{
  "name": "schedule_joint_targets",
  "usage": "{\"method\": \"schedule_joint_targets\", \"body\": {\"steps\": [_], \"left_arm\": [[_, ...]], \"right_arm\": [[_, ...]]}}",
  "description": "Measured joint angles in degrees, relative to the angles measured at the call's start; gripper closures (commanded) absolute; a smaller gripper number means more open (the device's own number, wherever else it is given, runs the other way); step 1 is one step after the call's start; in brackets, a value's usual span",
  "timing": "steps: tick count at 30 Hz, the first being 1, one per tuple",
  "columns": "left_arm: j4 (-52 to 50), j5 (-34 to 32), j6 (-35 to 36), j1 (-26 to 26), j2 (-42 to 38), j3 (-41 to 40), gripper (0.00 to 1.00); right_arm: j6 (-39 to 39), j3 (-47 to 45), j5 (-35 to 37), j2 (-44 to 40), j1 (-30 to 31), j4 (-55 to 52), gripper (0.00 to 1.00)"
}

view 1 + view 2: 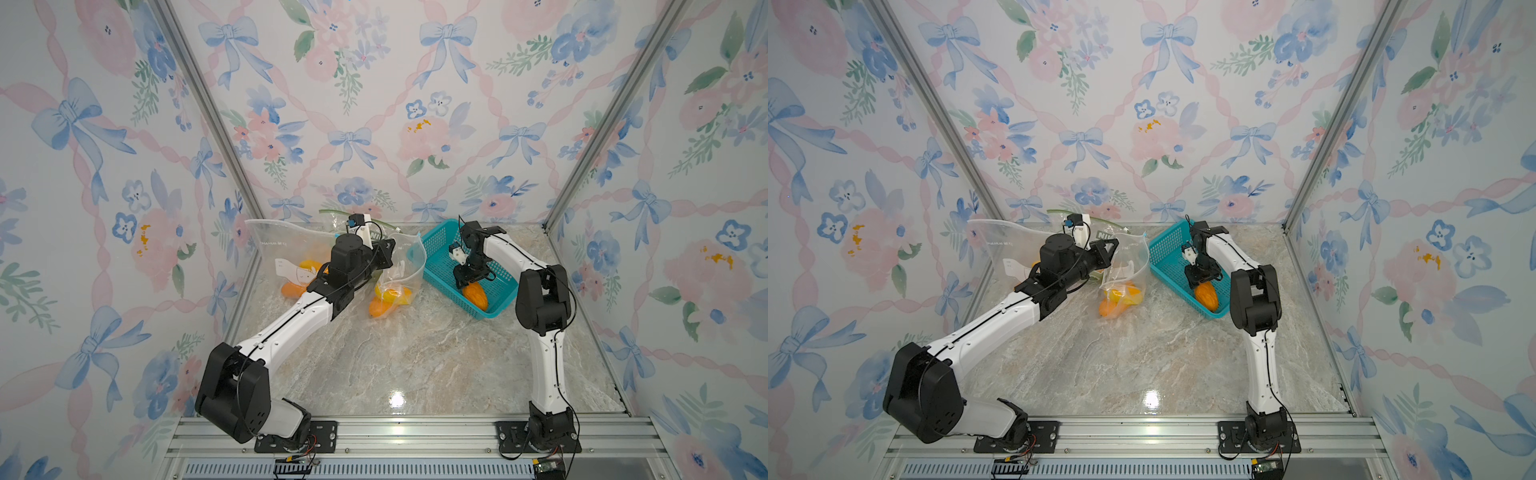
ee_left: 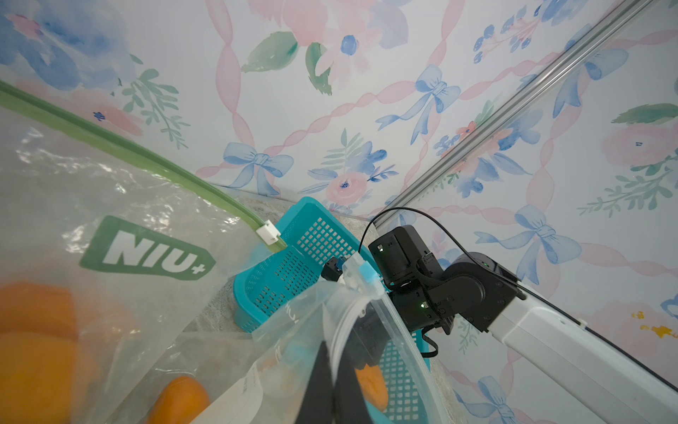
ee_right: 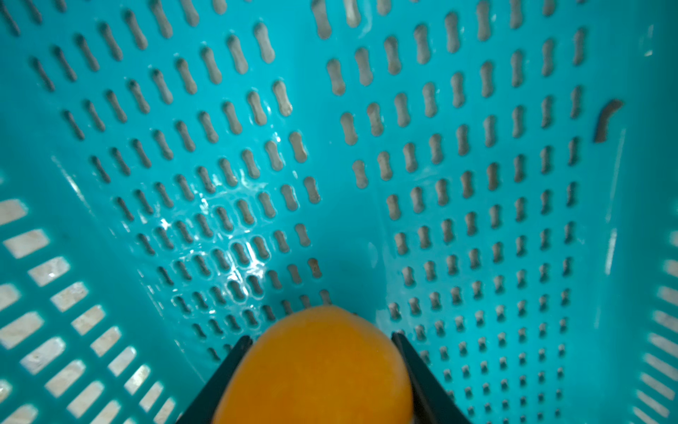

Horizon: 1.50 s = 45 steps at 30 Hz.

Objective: Place the mango in a zip-top bag and seal the zipper
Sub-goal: Pick up the mango from the basket, then place the mango in the zipper food storage bag.

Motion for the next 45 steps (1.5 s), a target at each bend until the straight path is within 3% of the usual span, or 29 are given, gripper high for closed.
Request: {"method": "schedule_joint_targets", "body": {"steps": [5,13,30,36,45], "left_arm": [[0.0,0.0,0.0,0.02,0.0,0.0,1.0],[-0.02,0.42,0.0,0.02,0.0,0.0,1.0],[0.0,0.44,0.0,0.02,0.09,0.0,1.0],[0.0,0.44,0.0,0.02,0.09,0.0,1.0],[-0.02,0.46,0.0,0.02,0.09,0.0,1.0]], "right_arm": [[1.53,-0.33,1.27,-4.24,0.46,1.36,0.64],[5.99,-6.19,2.36,-19.82,2.29,9.99,0.66],[12.68,-21.24,0.79,-43.74,14.99,39.43,0.66],[13.49,-28.04,0.09,-48.0,18.6,53.27,0.66],[12.09,-29.38,-0.33,-44.94,23.93,66.88,0.65]]}}
